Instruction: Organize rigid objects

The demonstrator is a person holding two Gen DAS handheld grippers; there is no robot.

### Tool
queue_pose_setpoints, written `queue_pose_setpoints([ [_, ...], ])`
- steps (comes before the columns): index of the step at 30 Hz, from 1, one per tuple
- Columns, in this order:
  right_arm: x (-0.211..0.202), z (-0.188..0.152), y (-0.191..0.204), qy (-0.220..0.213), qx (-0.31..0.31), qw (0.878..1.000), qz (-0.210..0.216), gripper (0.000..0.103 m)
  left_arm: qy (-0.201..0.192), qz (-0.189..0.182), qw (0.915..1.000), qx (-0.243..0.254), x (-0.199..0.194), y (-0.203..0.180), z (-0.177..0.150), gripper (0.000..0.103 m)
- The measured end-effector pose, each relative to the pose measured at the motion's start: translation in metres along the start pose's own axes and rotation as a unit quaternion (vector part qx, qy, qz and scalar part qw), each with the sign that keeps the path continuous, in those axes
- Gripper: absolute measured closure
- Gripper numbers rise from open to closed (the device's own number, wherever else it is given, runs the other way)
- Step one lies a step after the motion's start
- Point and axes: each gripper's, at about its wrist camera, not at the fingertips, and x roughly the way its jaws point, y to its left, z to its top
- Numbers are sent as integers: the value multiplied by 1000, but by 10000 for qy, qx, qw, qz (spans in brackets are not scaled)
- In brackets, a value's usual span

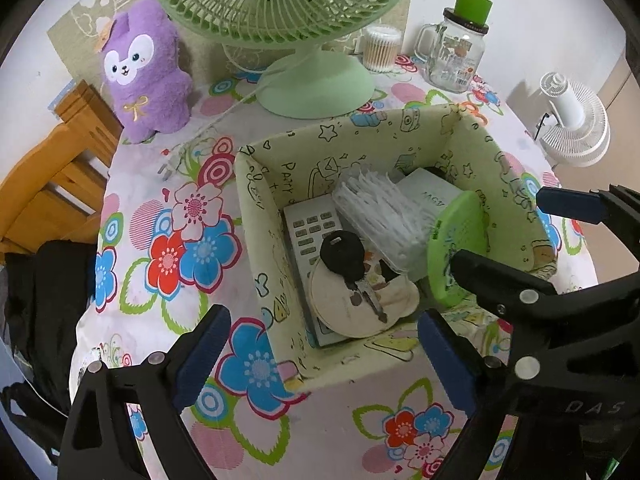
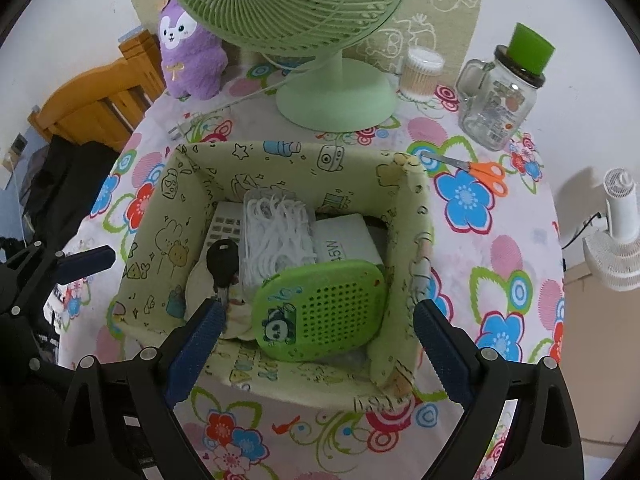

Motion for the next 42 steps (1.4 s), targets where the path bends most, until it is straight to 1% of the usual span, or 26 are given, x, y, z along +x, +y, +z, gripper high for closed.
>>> queue_pose_setpoints([
  [6,-22,-13,-8,-158,44,9999,14,6,-140,8,9998,-121,-17,-11,-7,5],
  [10,-36,-22,-13,-244,30,9997,-46,6,-286,78,9993,-225,-31,-20,-14,4],
  [16,-60,-35,-18,-430,30,9990,-84,6,-452,146,9981,-392,-52,-24,-25,3],
  [19,-72,-42,-19,-539,45,9985,-102,6,-478,123,9976,-475,-63,-25,-31,3],
  [23,-89,-52,-19,-676,114,9975,-156,6,-581,136,9971,-462,-75,-26,-39,3],
  [26,-100,-62,-18,-711,223,9970,-231,6,-654,62,9969,-443,-84,-24,-47,3],
  [30,-115,-74,-12,-784,309,9958,-370,6,-639,60,9971,-407,-95,-21,-57,3],
  [32,-124,-79,-10,-826,359,9954,-336,6,-707,-5,9966,-430,-106,-18,-63,3],
  [35,-138,-85,-8,-948,465,9932,-496,6,-787,-146,9954,-520,-117,-13,-67,3],
  [37,-145,-88,-8,-998,562,9921,-504,6,-853,-231,9948,-515,-125,-12,-69,3],
  [42,-160,-98,-7,-1130,710,9894,-574,6,-1072,-91,9935,-382,-143,-13,-71,2],
])
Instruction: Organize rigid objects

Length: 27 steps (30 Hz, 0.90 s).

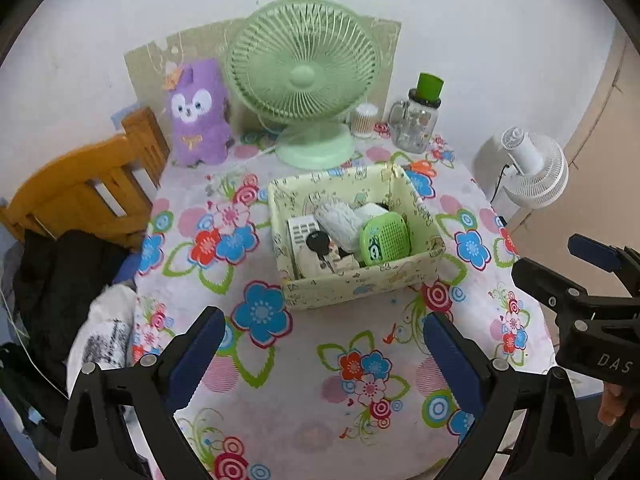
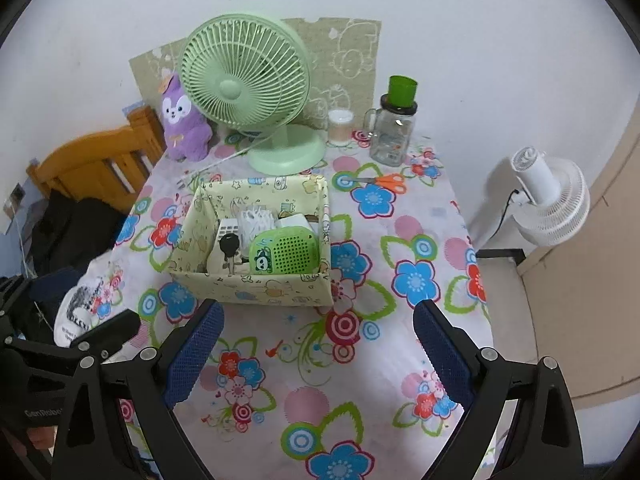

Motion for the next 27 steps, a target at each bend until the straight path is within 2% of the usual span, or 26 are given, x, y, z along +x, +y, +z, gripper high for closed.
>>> queue_pose_setpoints([
  [7,-21,-6,-3,-139,37,9998,-125,6,-318,209,9993,-20,-34,0,0,2],
  [11,-35,-9,-6,-257,81,9996,-111,6,-518,203,9984,24,-49,-3,-3,0],
  [17,-50,-12,-7,-414,118,9990,-100,6,-639,181,9978,-42,-57,-6,-6,0],
  [21,-53,-15,-7,-456,83,9987,-200,6,-672,6,9977,-76,-59,-7,-7,0],
  [27,-54,-15,-11,-569,127,9981,-214,6,-850,160,9962,-61,-62,-9,-6,0],
])
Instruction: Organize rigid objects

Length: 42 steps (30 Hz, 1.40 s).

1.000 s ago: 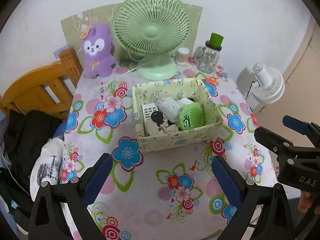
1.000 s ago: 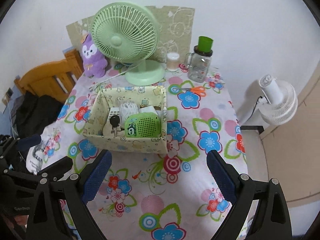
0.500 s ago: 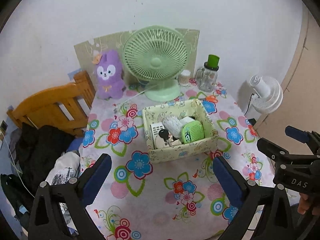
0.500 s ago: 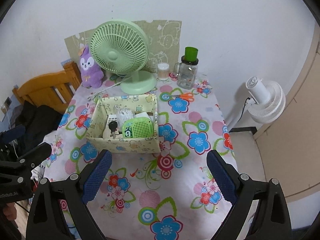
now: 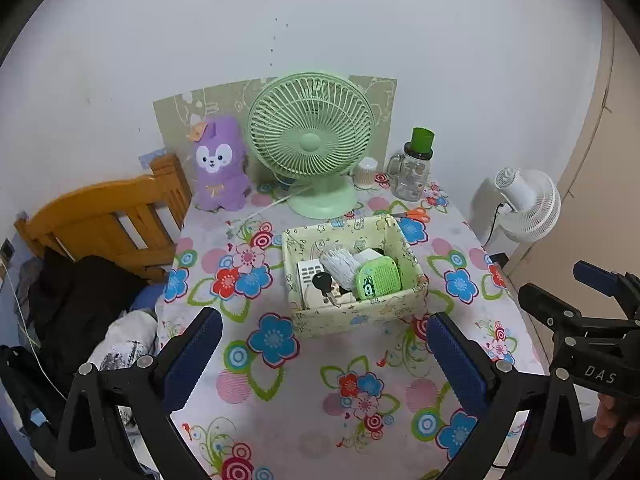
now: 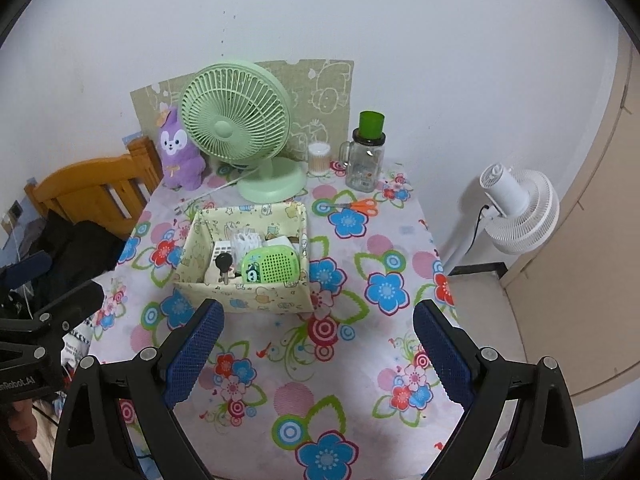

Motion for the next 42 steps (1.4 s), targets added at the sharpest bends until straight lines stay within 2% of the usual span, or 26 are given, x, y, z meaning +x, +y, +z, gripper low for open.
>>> queue_pose_setpoints([
  [19,6,7,7,-134,67,9999,-30,6,-34,34,9997,232,13,-2,7,0],
  [42,5,11,9,-171,48,9997,158,6,-83,111,9997,224,11,-6,8,0],
])
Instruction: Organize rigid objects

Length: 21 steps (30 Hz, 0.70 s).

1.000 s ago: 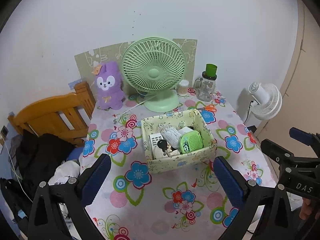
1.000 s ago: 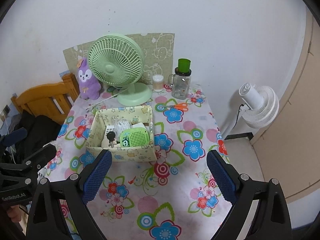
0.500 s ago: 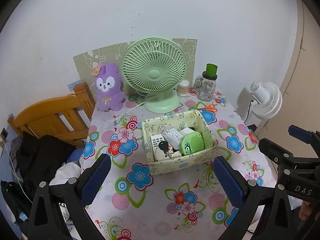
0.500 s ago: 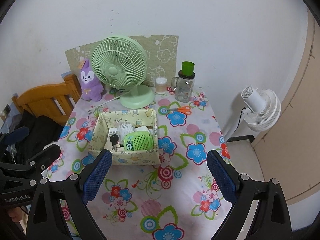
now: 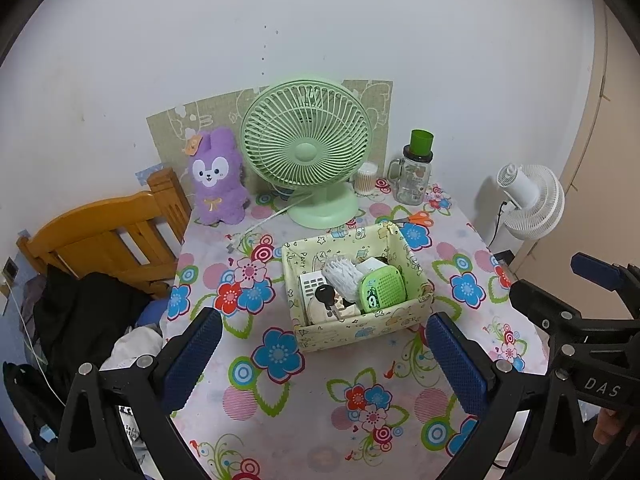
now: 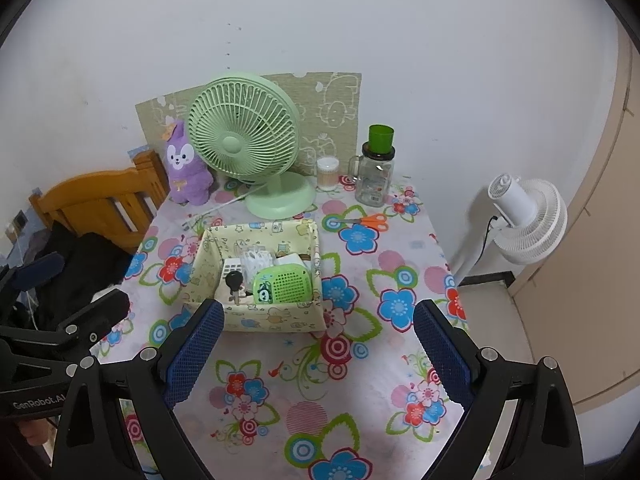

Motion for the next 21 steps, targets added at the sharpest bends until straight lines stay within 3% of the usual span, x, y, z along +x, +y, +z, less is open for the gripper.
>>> queue_pose_setpoints([
  [21,-2,-1,-2,4,-58,10000,-8,6,13,99,9999,-69,-3,1,3,0],
])
